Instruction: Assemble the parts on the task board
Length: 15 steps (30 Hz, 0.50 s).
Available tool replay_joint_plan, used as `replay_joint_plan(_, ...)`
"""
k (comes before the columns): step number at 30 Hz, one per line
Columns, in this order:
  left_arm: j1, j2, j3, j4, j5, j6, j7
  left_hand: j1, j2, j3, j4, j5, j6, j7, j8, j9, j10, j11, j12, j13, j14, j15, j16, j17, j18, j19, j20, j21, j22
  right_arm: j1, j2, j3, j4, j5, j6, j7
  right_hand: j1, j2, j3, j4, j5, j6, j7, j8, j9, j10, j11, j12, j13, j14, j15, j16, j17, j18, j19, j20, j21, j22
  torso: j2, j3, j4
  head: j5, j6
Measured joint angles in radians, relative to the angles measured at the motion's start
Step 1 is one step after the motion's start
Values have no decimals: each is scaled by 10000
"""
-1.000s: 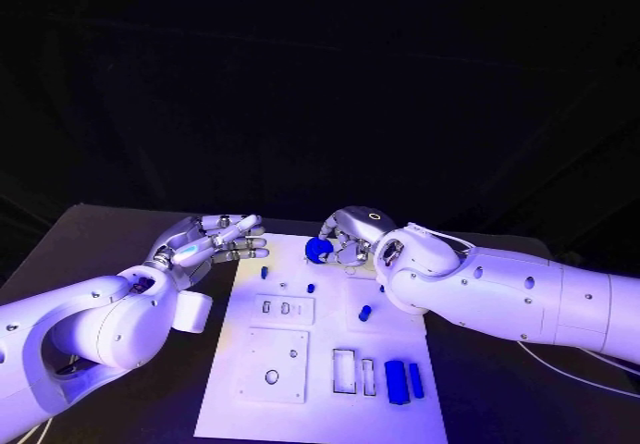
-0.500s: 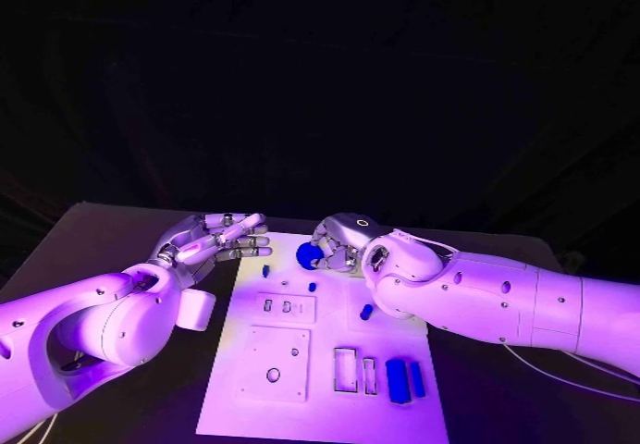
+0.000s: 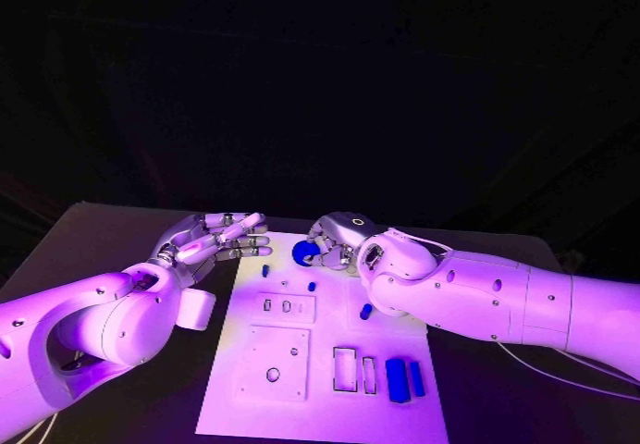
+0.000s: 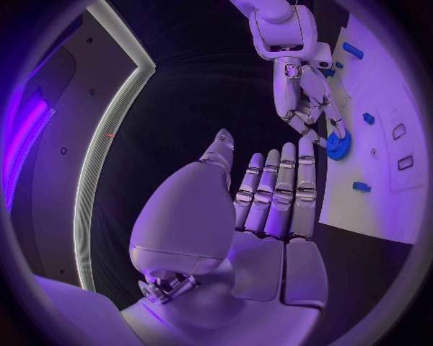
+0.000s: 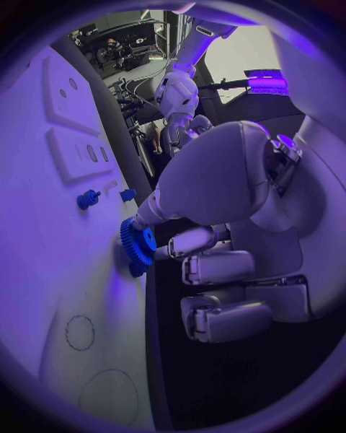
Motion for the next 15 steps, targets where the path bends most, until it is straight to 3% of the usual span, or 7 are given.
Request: replay_joint_plan(15, 0, -8, -1, -2, 0, 5, -16, 0, 0, 0, 0, 0, 0, 0, 0, 0, 0, 0, 0, 0, 0, 0, 0, 0, 0, 0, 0, 0, 1, -2, -40, -8, 32, 90, 103, 134, -90, -110, -55, 109, -42, -7, 5, -75, -15, -20, 20, -39, 25, 0, 0, 0, -2, 0, -38, 38, 0, 7, -1, 0, 1, 19, -37)
